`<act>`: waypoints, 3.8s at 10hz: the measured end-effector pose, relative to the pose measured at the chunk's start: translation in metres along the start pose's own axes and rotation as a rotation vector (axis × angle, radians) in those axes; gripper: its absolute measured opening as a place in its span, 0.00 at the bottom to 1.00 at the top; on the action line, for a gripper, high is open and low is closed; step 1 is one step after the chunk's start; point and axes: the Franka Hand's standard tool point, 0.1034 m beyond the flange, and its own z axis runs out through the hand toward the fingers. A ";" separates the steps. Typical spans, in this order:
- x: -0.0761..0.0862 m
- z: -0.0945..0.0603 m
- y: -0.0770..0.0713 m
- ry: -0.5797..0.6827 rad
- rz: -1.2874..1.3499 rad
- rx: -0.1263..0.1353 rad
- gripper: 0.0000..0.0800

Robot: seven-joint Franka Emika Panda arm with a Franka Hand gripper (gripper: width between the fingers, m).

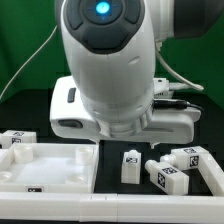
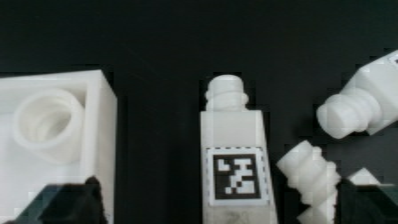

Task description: Assemble one leg

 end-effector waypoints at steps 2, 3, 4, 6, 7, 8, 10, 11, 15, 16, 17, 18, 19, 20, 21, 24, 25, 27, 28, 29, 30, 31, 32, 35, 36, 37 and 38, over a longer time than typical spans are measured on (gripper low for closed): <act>0.000 0.006 -0.008 -0.014 0.059 -0.019 0.81; -0.001 0.004 -0.008 -0.007 0.055 -0.016 0.81; -0.001 0.006 -0.008 -0.014 0.055 -0.016 0.81; -0.004 0.010 -0.008 -0.040 0.020 -0.004 0.81; -0.004 0.016 -0.007 -0.075 -0.024 0.024 0.81; -0.011 0.021 -0.003 -0.106 -0.031 0.023 0.81; -0.008 0.029 -0.001 -0.180 -0.042 0.015 0.81; -0.002 0.025 -0.002 -0.152 -0.049 0.020 0.81; 0.005 0.044 -0.001 -0.082 -0.056 0.027 0.81; 0.010 0.047 -0.003 -0.054 -0.061 0.030 0.81; 0.011 0.051 -0.003 -0.050 -0.061 0.030 0.81; 0.012 0.052 -0.005 -0.048 -0.063 0.029 0.81; 0.011 0.052 -0.005 -0.049 -0.064 0.028 0.81; 0.011 0.053 -0.006 -0.049 -0.065 0.028 0.81; 0.011 0.053 -0.006 -0.050 -0.067 0.028 0.81; 0.012 0.053 -0.004 -0.050 -0.088 0.029 0.56; 0.012 0.054 -0.001 -0.051 -0.093 0.030 0.56; 0.013 0.053 0.002 -0.051 -0.097 0.032 0.35; 0.013 0.053 0.002 -0.051 -0.097 0.031 0.35; 0.013 0.053 0.002 -0.051 -0.098 0.030 0.35; 0.013 0.053 0.000 -0.049 -0.100 0.029 0.35; 0.005 0.044 -0.002 -0.059 -0.106 0.024 0.35; -0.010 0.027 -0.004 -0.065 -0.114 0.017 0.35; -0.036 -0.004 -0.001 -0.088 -0.148 0.013 0.35; -0.035 -0.010 -0.002 -0.067 -0.149 0.015 0.35; -0.035 -0.008 -0.002 -0.069 -0.149 0.014 0.35; -0.034 -0.008 -0.002 -0.069 -0.149 0.014 0.35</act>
Offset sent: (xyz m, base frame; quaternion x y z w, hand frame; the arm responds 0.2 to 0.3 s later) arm 0.0000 0.0000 0.0000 0.0000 0.0000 0.0000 1.0000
